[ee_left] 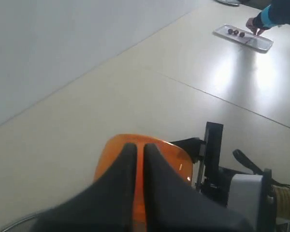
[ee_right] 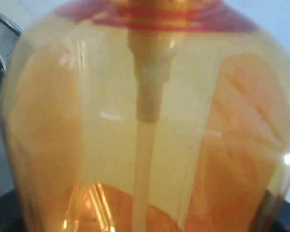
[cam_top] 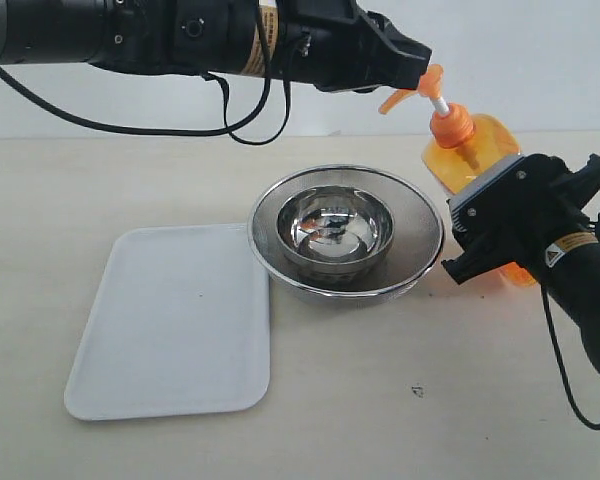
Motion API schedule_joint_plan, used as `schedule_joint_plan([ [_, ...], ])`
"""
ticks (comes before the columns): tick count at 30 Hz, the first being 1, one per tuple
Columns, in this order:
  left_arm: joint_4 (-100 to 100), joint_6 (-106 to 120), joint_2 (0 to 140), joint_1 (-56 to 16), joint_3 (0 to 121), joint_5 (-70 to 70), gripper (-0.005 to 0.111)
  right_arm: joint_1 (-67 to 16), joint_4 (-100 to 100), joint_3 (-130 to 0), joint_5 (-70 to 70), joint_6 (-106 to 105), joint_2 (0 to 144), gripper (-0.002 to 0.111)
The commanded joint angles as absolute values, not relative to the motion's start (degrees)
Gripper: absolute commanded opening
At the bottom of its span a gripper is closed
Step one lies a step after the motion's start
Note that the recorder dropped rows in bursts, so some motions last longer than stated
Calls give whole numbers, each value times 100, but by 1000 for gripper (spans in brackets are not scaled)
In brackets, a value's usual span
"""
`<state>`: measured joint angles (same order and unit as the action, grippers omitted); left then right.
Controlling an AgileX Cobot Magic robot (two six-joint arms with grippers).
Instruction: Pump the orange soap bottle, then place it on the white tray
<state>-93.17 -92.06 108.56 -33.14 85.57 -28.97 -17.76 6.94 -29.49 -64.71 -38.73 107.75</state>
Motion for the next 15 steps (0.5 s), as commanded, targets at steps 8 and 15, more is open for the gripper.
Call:
schedule_joint_plan([
  [8,-9477,-9340,10877,-3314,8596,-2505,5,-1784,642,-3008,-6834,-3975,10715,0],
  [15,-9081,-9108,10957,-3326,8604,-2739,5,-1784,576,-3008,-6786,-3914,10715,0],
])
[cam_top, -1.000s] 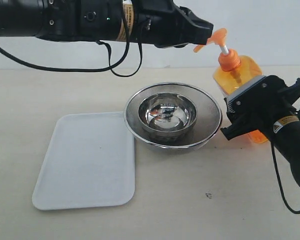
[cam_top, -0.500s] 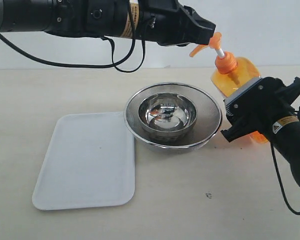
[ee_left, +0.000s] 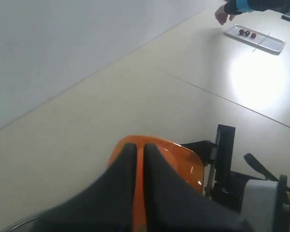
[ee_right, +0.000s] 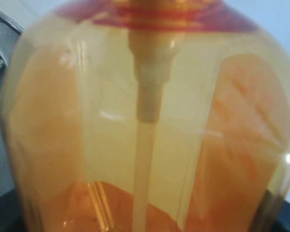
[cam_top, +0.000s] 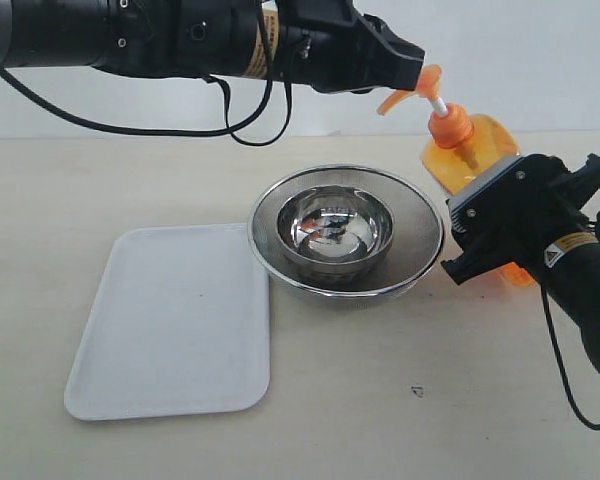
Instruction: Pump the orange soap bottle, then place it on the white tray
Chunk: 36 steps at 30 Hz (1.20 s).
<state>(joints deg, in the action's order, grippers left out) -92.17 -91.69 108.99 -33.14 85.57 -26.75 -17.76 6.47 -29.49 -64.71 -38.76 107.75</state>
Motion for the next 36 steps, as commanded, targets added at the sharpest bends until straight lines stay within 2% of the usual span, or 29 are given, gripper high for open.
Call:
schedule_joint_plan([
  [1,-9081,-9108,10982,-3326,8604,-2758,5,-1784,576,-3008,-6756,-3914,10715,0],
  [25,-9147,-9108,11610,-3338,8604,-3048,5,-1784,339,-3008,-6767,-3909,10715,0],
  [36,-9090,-9082,11766,-3338,8604,-3063,5,-2122,540,-3008,-6848,-4146,10715,0],
])
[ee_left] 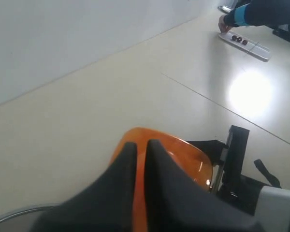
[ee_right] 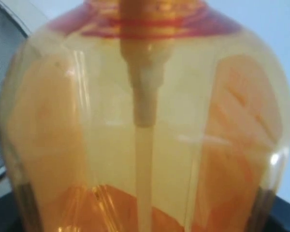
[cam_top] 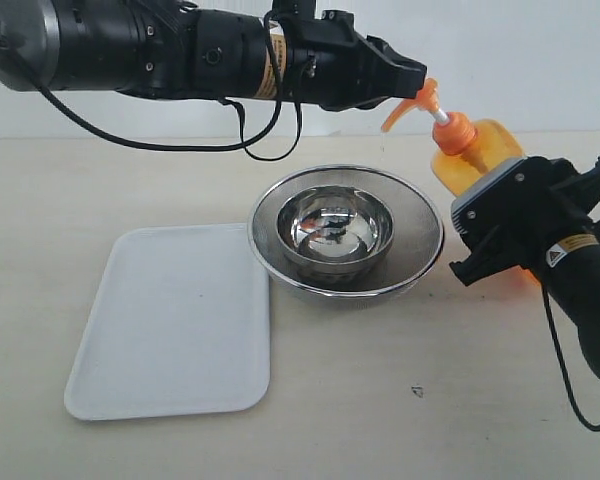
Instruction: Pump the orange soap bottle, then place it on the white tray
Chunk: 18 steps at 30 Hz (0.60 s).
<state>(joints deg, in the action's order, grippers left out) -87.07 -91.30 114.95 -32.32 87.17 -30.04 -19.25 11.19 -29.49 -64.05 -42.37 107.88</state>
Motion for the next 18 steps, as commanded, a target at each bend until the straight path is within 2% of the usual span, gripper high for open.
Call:
schedule_joint_plan([
  [1,-9090,-9082,11766,-3338,8604,-3089,5,-2122,540,-3008,-6848,-4146,10715,0],
  [18,-9081,-9059,11835,-3338,8604,-3103,5,-2122,540,-3008,-6857,-4043,10715,0],
])
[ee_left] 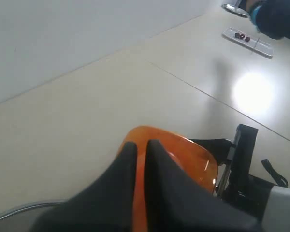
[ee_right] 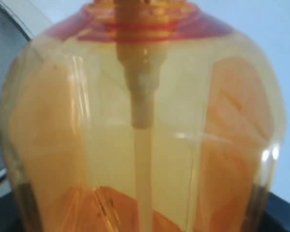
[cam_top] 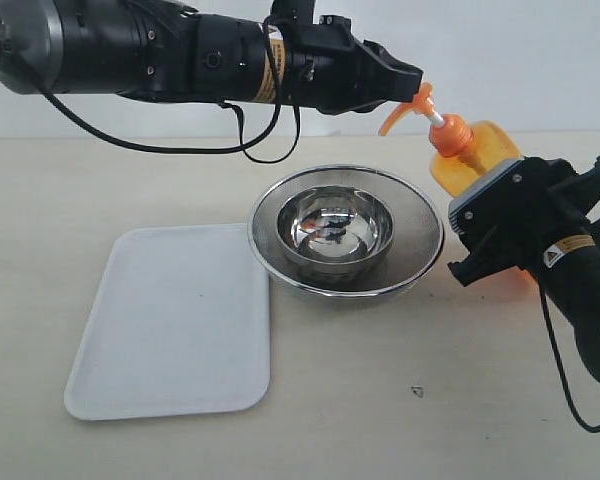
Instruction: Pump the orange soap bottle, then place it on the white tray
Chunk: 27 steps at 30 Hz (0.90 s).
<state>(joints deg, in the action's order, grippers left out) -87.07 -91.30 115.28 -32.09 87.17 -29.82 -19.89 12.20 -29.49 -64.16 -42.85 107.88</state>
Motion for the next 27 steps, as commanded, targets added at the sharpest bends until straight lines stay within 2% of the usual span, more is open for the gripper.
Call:
schedule_joint_plan([
  [1,-9081,-9013,11835,-3338,8604,-3103,5,-2122,556,-3008,-6857,-4020,10715,0],
  [27,-9860,-9815,10697,-3088,8593,-3311,5,-2122,814,-3008,-6831,-3841,10715,0],
])
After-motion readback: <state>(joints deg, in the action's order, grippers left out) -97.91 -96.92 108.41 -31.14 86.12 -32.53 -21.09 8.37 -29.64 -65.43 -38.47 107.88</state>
